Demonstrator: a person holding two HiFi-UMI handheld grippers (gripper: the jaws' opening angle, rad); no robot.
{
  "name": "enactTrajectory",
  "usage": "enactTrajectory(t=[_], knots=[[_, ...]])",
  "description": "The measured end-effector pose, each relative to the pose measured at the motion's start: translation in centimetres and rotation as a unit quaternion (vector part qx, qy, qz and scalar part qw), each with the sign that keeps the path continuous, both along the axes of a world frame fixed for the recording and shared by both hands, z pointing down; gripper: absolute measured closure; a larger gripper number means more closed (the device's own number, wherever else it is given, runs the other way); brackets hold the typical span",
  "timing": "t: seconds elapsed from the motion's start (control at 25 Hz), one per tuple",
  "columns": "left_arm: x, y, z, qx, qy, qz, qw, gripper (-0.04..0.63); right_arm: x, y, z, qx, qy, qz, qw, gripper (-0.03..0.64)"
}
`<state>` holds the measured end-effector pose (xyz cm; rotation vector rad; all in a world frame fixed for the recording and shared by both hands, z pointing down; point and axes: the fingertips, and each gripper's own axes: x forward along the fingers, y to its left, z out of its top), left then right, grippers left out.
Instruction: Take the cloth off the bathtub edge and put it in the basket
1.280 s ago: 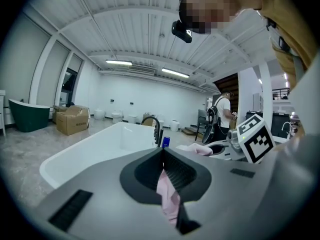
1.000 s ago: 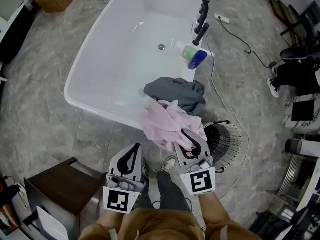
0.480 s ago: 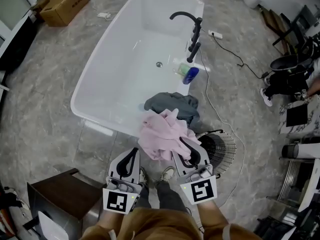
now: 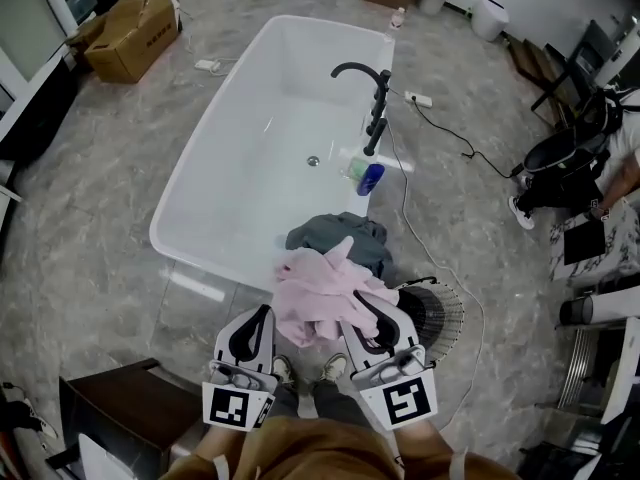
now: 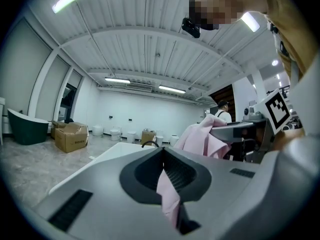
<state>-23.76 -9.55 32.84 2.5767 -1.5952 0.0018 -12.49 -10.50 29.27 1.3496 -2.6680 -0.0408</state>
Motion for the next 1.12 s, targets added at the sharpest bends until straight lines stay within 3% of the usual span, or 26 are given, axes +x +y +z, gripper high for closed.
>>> enactTrajectory(t=[0.44,0.72,1.12], knots=[[-0.9,1.8,-2.7,0.017,0.016,-0.002,0.9997,0.588,-1.0,3.1,-5.6,0.035,-0.004,-0.013,0.999,0.525],[-1.6,3.5,-6.5,0.056,0.011,0.002,0.9984,0.588,1.0,5.5,-8.2,0.054,0.014,0.008,0.998,0.525],[-2.1,4.8,-8.2,0.074,0.017,0.016,0.9970,0.588,1.4,7.3,-10.6,0.067,0.010,0.039,0.997,0.525]])
